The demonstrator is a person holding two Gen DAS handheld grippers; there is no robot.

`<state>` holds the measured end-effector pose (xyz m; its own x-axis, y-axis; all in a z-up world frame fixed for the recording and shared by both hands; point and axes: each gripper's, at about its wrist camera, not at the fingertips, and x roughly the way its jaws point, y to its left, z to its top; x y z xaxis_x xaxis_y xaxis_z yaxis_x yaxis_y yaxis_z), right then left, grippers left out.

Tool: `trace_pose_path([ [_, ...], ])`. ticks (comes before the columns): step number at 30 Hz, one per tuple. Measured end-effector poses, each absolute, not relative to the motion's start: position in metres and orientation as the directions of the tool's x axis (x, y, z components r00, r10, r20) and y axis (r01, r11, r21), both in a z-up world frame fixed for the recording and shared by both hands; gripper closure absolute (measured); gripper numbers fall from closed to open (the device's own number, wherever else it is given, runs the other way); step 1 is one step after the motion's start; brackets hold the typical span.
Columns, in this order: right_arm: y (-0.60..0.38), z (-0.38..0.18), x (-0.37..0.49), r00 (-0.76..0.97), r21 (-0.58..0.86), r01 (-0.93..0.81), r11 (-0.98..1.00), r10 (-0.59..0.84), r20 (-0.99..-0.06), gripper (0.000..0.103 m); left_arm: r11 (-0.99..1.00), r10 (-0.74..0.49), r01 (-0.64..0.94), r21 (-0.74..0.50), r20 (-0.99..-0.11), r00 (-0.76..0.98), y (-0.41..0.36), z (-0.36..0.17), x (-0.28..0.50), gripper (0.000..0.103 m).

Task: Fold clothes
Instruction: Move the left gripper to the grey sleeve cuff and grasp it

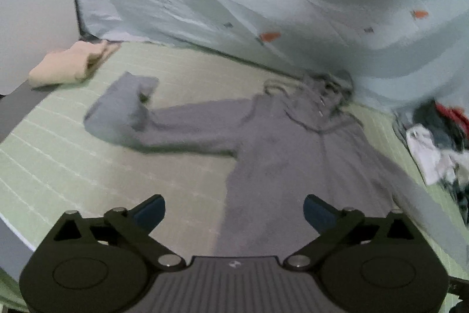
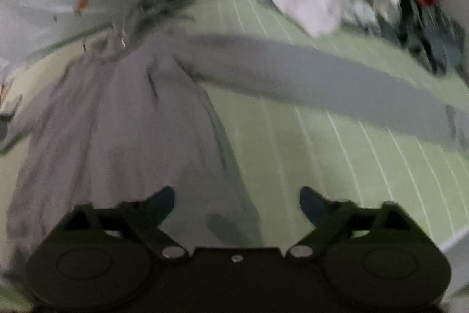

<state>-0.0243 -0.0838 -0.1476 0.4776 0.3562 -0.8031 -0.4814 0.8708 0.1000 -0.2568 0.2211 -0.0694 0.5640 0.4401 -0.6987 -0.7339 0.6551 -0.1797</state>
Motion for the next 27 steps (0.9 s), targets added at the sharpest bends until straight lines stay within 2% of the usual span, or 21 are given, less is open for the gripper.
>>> trace_pose_path([
  [3,-0.045,-0.146,-0.028,0.491,0.095,-0.492,0.865,0.366,-0.791,0.0,0.651,0.455,-0.737,-0.182,-0.684,0.57,0.257,-0.065,-0.271,0.001],
  [7,0.006,-0.161,-0.05,0.481,0.135,-0.494,0.859,0.399,-0.78,0.0,0.643,0.478,-0.743,-0.186,-0.66,0.58,0.31,-0.064,-0.3,0.0],
  [11,0.055,-0.18,-0.072,0.448,0.161,-0.475,0.865,0.395,-0.802,0.0,0.585,0.518,-0.794,-0.168,-0.676,0.524,0.373,-0.07,-0.331,0.0],
  [15,0.095,-0.192,-0.081,0.513,0.089,-0.408,0.909,0.309,-0.801,0.0,0.521,0.562,-0.841,-0.148,-0.682,0.468,0.431,-0.077,-0.354,0.002],
  [18,0.108,-0.196,-0.079,0.537,0.027,-0.367,0.93,0.236,-0.81,0.0,0.498,0.538,-0.852,-0.164,-0.712,0.451,0.468,-0.09,-0.354,0.005],
  [23,0.118,-0.201,-0.074,0.569,0.009,-0.339,0.941,0.213,-0.794,0.0,0.518,0.465,-0.837,-0.174,-0.764,0.447,0.519,-0.121,-0.33,0.016],
  [27,0.125,-0.205,-0.082,0.627,0.0,-0.267,0.964,0.173,-0.759,0.0,0.526,0.416,-0.828,-0.192,-0.792,0.448,0.546,-0.141,-0.301,0.015],
])
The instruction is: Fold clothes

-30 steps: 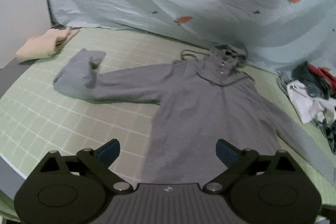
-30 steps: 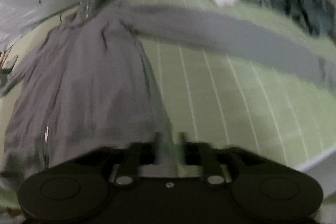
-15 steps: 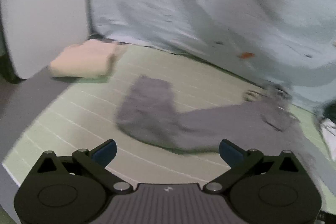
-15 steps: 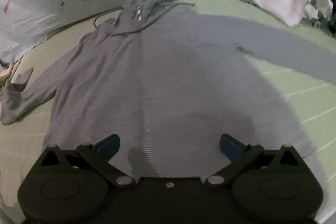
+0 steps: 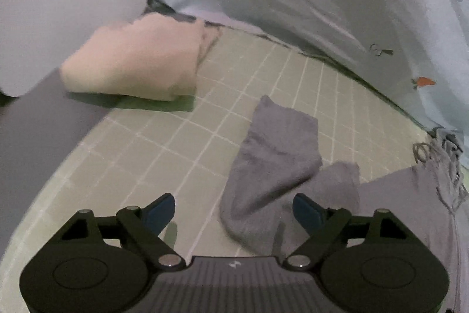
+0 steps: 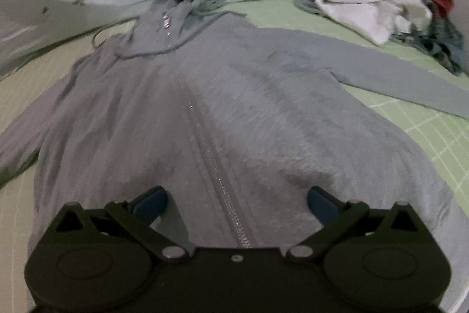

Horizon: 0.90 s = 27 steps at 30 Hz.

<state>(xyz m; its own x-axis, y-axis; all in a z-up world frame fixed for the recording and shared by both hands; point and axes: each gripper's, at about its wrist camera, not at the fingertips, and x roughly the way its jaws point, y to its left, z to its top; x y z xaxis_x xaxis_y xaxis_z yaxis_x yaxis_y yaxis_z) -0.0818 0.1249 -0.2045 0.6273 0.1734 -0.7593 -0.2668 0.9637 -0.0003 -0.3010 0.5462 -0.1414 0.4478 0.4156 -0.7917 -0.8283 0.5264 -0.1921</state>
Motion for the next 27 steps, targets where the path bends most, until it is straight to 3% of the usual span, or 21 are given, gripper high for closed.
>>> trace_pose_path([
  [12,0.135,-0.21,-0.079,0.695,-0.006,-0.228,0.974,0.159,-0.701,0.0,0.605,0.393,-0.784,-0.138,-0.805,0.445,0.595,-0.18,-0.234,0.016],
  [15,0.135,-0.211,-0.079,0.702,-0.006,-0.227,0.974,0.159,-0.694,0.0,0.623,0.426,-0.777,-0.09,-0.794,0.434,0.59,-0.18,-0.23,0.036],
  [16,0.136,-0.211,-0.079,0.704,-0.006,-0.227,0.974,0.16,-0.692,0.0,0.619,0.439,-0.782,-0.078,-0.791,0.426,0.589,-0.18,-0.231,0.051],
  [17,0.136,-0.212,-0.079,0.705,-0.006,-0.227,0.974,0.161,-0.69,0.0,0.607,0.455,-0.793,-0.06,-0.792,0.408,0.588,-0.179,-0.232,0.075],
  [19,0.135,-0.212,-0.08,0.707,-0.004,-0.229,0.973,0.163,-0.688,0.0,0.576,0.466,-0.815,-0.058,-0.796,0.386,0.589,-0.177,-0.239,0.095],
  [22,0.134,-0.213,-0.081,0.713,-0.003,-0.231,0.973,0.168,-0.68,0.0,0.504,0.467,-0.857,-0.107,-0.8,0.376,0.592,-0.17,-0.262,0.098],
  [27,0.133,-0.213,-0.083,0.723,0.002,-0.234,0.972,0.175,-0.669,0.0,0.334,0.554,-0.939,-0.077,-0.79,0.262,0.58,-0.151,-0.323,0.1],
])
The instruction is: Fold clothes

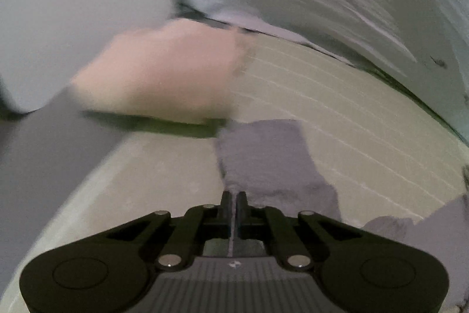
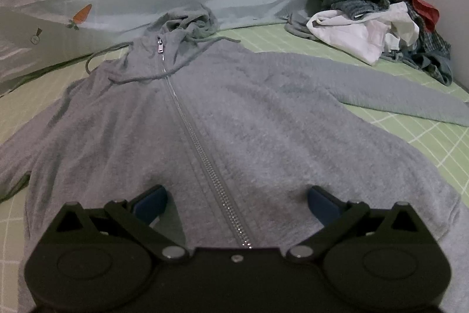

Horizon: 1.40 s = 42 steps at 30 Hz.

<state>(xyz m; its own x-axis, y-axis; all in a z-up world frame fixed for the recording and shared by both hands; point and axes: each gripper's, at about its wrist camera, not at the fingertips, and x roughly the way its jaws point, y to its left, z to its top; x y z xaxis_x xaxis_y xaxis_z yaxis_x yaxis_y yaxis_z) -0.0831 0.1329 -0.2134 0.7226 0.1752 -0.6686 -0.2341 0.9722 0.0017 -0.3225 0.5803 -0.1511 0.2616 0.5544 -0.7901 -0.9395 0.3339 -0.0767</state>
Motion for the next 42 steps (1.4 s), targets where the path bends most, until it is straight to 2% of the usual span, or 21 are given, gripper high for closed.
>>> trace_pose_path([
  [7,0.131,-0.215,-0.086,0.733,0.007,-0.239,0.971,0.185,-0.654,0.0,0.047,0.604,-0.999,-0.017,-0.796,0.042,0.551,-0.139,-0.413,0.103],
  [12,0.131,-0.215,-0.086,0.733,0.008,-0.24,0.971,0.187,-0.654,0.0,-0.015,0.555,-0.998,-0.064,-0.831,0.045,0.541,-0.146,-0.44,0.102],
  [13,0.131,-0.215,-0.086,0.733,0.008,-0.241,0.971,0.187,-0.654,0.0,-0.014,0.557,-0.997,-0.076,-0.829,0.056,0.539,-0.146,-0.44,0.098],
  [17,0.131,-0.215,-0.086,0.734,0.009,-0.242,0.97,0.189,-0.653,0.0,0.016,0.567,-0.991,-0.134,-0.815,0.119,0.541,-0.144,-0.429,0.066],
  [18,0.131,-0.215,-0.086,0.734,0.009,-0.242,0.97,0.189,-0.652,0.0,0.029,0.565,-0.989,-0.143,-0.814,0.134,0.543,-0.145,-0.423,0.063],
  [19,0.131,-0.215,-0.086,0.734,0.009,-0.242,0.97,0.189,-0.652,0.0,0.044,0.562,-0.988,-0.151,-0.813,0.149,0.546,-0.146,-0.417,0.055],
  [20,0.131,-0.215,-0.086,0.735,0.009,-0.242,0.97,0.189,-0.652,0.0,0.049,0.559,-0.987,-0.153,-0.814,0.154,0.549,-0.147,-0.411,0.042],
  [22,0.131,-0.215,-0.086,0.735,0.008,-0.242,0.97,0.189,-0.652,0.0,0.046,0.554,-0.987,-0.153,-0.818,0.153,0.554,-0.151,-0.402,0.029],
  [25,0.132,-0.215,-0.086,0.735,0.007,-0.242,0.97,0.188,-0.651,0.0,0.011,0.544,-0.989,-0.147,-0.829,0.129,0.565,-0.16,-0.394,0.02],
  [28,0.132,-0.215,-0.086,0.736,0.006,-0.24,0.971,0.186,-0.651,0.0,-0.013,0.543,-0.992,-0.125,-0.834,0.098,0.575,-0.166,-0.391,0.018],
  [31,0.133,-0.215,-0.086,0.737,0.005,-0.238,0.971,0.184,-0.65,0.0,-0.017,0.557,-0.995,-0.096,-0.828,0.07,0.585,-0.17,-0.39,0.018],
  [33,0.133,-0.215,-0.087,0.738,0.003,-0.236,0.972,0.182,-0.65,0.0,-0.028,0.565,-0.997,-0.078,-0.824,0.048,0.587,-0.17,-0.391,0.025],
  [34,0.134,-0.215,-0.087,0.738,0.002,-0.236,0.972,0.181,-0.65,0.0,-0.03,0.572,-0.997,-0.065,-0.819,0.036,0.587,-0.169,-0.391,0.039],
  [35,0.134,-0.215,-0.087,0.738,0.002,-0.235,0.972,0.18,-0.65,0.0,-0.022,0.583,-0.998,-0.064,-0.811,0.039,0.585,-0.168,-0.393,0.057],
  [38,0.134,-0.215,-0.087,0.739,0.001,-0.233,0.972,0.178,-0.65,0.0,-0.031,0.595,-0.994,-0.106,-0.801,0.067,0.58,-0.164,-0.403,0.082],
  [42,0.134,-0.214,-0.087,0.74,0.002,-0.233,0.973,0.178,-0.649,0.0,-0.082,0.577,-0.99,-0.113,-0.816,0.046,0.563,-0.159,-0.421,0.084],
])
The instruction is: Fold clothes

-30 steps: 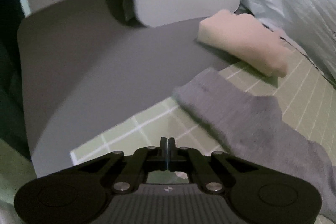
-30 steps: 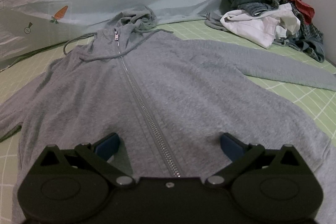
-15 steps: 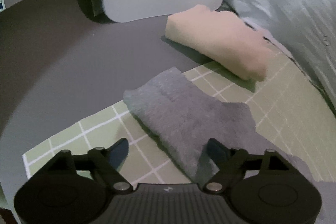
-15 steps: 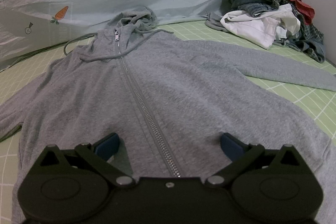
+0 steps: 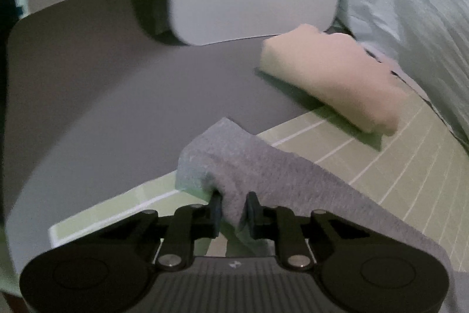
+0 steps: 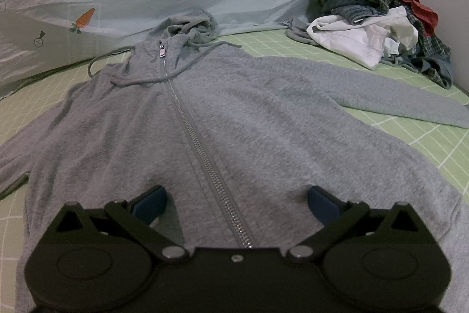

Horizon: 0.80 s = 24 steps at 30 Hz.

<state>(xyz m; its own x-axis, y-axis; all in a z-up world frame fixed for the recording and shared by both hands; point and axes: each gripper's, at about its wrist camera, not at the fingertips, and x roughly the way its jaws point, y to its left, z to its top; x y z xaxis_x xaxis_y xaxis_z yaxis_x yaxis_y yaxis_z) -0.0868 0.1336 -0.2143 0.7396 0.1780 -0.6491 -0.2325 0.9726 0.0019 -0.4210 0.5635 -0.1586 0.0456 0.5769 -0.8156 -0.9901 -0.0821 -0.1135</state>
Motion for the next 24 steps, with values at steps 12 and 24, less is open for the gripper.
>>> trace_pose_path([
  [12,0.132,-0.215,-0.087,0.74,0.007,-0.234,0.972,0.183,-0.647,0.0,-0.108,0.534,-0.984,-0.141,-0.843,0.062,0.51,-0.156,-0.46,0.083],
  [24,0.128,-0.214,-0.089,0.738,0.028,-0.243,0.97,0.203,-0.644,0.0,-0.128,0.514,-0.976,-0.175,-0.854,0.085,0.489,-0.155,-0.469,0.076],
])
